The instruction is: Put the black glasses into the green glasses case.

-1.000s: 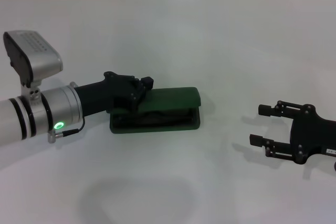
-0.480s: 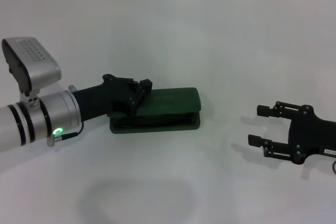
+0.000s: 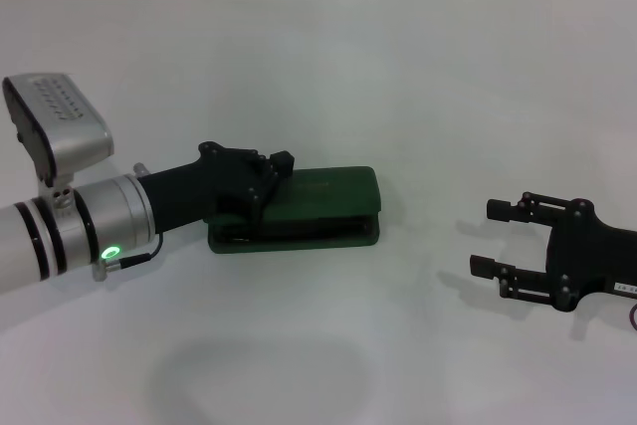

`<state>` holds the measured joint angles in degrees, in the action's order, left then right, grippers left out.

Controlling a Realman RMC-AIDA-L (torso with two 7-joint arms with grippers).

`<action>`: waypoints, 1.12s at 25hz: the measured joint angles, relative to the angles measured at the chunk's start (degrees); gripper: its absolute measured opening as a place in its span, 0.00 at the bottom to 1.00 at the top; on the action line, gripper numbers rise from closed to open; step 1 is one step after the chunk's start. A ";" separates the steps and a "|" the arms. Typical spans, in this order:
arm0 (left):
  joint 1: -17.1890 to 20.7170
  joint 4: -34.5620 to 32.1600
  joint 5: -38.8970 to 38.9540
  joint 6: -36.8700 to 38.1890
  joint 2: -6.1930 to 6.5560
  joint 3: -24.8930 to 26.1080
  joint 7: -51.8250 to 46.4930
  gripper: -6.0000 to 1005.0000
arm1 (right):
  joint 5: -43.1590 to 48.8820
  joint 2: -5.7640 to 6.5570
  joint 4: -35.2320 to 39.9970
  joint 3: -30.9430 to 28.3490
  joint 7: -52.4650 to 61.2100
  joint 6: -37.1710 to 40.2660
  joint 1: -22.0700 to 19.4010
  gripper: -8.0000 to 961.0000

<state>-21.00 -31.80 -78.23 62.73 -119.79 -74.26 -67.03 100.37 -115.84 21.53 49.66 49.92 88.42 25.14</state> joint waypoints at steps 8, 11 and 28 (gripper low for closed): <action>-0.08 0.43 0.18 1.04 0.06 0.00 1.08 0.11 | 0.00 0.00 -0.09 0.00 0.00 0.00 0.00 0.71; -0.09 0.89 0.11 1.44 0.07 -0.01 2.30 0.11 | 0.00 0.00 -0.09 0.00 0.00 -0.02 0.00 0.71; -0.77 2.41 3.08 5.71 0.87 1.56 3.87 0.11 | 0.00 0.00 -0.08 -0.29 0.00 -0.09 0.00 0.71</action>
<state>-21.77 -29.39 -75.15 68.45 -118.93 -72.71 -63.16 100.37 -115.84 21.45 49.37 49.92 88.32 25.14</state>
